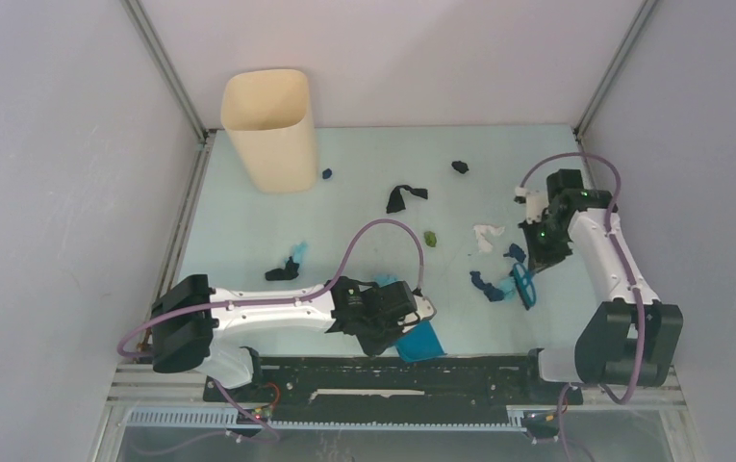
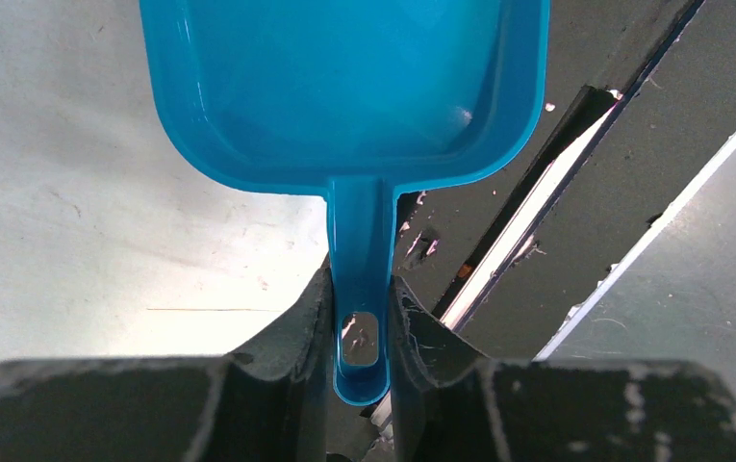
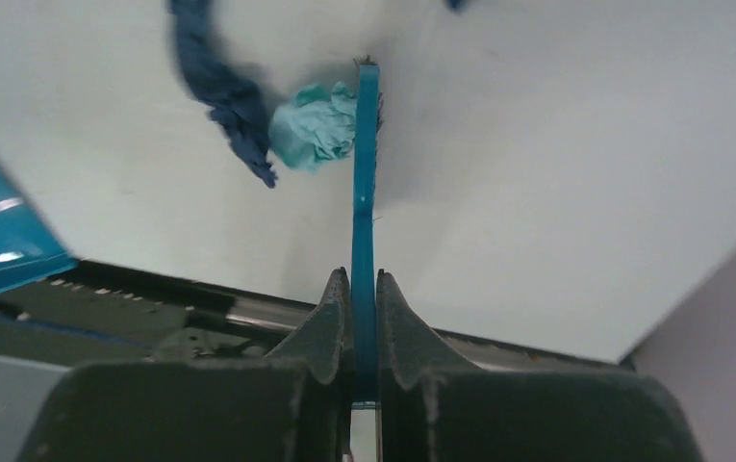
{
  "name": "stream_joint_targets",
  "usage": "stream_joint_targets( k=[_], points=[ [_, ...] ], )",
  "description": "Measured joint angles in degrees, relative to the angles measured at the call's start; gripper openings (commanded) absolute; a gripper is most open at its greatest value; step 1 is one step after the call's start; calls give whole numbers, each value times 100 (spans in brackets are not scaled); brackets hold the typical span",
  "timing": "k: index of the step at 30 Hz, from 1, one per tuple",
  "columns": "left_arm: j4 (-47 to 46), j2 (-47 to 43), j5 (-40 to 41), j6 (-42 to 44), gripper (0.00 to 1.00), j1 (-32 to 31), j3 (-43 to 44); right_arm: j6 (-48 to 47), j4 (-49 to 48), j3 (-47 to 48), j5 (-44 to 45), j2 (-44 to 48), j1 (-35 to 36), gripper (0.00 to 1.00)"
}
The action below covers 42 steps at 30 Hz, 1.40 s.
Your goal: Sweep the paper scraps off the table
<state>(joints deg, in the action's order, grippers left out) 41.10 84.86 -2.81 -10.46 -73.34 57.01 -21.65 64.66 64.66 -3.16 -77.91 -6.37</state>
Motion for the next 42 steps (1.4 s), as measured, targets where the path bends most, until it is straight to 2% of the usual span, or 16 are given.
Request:
stream_joint_targets(
  k=[5,11,15,20,26,31,37,42],
  points=[
    [2,4,0,0,0,0,0,179,221,249,-866,0,511,0],
    [0,63,-70,-26,0,-2,13,136,664,866,-1285,46,293,0],
    [85,166,-144,-107,0,-63,262,-114,605,1484,-1027,59,79,0],
    [245,361,-149,-107,0,-105,841,-367,-35,1773,-144,-122,79,0],
    [356,896,-184,-146,0,-103,1344,-417,-820,1694,719,-883,129,0],
    [503,1360,-188,-210,0,-57,1659,-354,-1084,1307,949,-1252,422,0],
    [509,1869,-166,-264,0,68,1934,-133,-1119,686,841,-1145,1069,0],
    [492,2105,-140,-315,0,129,2155,149,-1075,90,686,-431,1622,0]
  ],
)
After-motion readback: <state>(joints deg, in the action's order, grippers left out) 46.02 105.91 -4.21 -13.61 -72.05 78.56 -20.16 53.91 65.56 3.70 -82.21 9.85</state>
